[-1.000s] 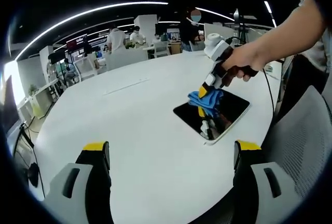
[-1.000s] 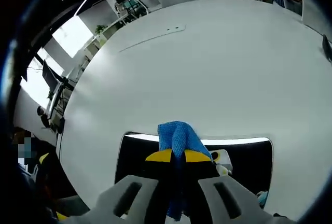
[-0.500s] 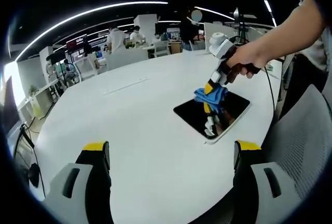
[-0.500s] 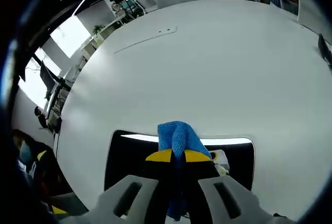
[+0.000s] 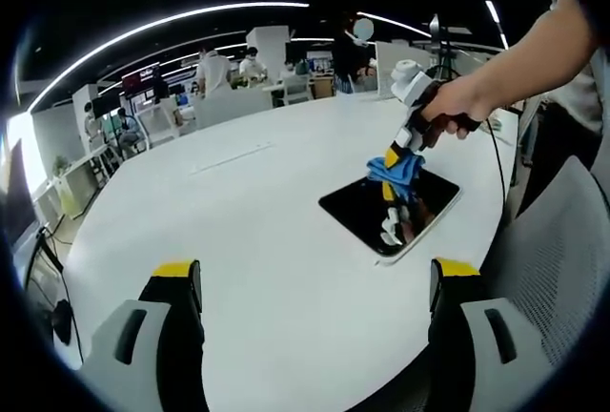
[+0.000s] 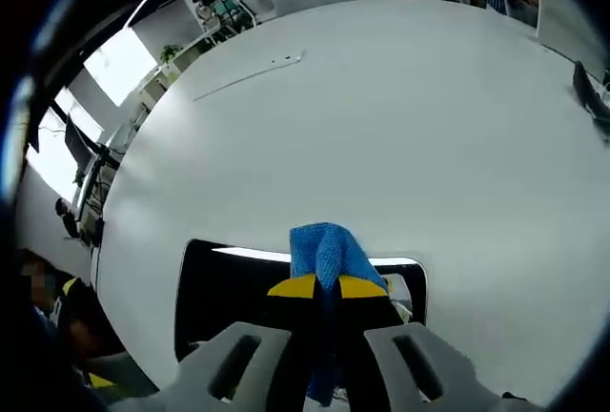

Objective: Wipe the mirror surface with the cleaning cloth until all visible marks leave the cleaned area.

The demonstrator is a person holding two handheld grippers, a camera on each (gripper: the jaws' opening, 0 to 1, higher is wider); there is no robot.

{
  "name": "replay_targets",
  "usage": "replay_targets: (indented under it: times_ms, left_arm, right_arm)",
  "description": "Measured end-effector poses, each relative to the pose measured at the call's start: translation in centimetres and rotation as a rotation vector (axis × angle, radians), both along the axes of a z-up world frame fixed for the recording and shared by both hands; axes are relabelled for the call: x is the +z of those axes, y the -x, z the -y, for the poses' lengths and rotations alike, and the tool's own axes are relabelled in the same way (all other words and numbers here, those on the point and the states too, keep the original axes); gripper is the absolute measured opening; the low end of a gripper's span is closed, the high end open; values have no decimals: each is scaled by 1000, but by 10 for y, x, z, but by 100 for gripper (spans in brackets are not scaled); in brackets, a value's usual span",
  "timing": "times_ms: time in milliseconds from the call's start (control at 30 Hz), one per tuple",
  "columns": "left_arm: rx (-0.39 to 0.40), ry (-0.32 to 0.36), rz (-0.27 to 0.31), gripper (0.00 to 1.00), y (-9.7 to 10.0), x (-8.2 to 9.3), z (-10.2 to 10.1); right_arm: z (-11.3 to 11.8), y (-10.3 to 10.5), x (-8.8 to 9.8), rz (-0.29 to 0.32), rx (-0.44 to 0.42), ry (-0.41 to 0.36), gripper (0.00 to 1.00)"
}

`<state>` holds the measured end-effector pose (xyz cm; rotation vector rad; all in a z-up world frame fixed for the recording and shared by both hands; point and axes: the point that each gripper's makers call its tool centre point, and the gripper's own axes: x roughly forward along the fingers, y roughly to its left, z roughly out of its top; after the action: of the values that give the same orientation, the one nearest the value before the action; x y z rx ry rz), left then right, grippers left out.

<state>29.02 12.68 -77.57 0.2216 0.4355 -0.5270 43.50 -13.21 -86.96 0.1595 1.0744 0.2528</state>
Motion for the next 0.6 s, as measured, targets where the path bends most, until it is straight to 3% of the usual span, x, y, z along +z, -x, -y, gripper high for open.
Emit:
replay_targets:
  times_ms: [333,467,600]
  left_arm:
    - [3,-1,5,99,0,0,-1]
    - [0,0,12,99,0,2,0]
    - [5,-7,21,99,-1,4,-1]
  right_arm:
    - [-2,5,1,37,4,33,1]
    - [-3,18,0,22,-6,14,1]
    - [-5,42,1,54,24,38,1]
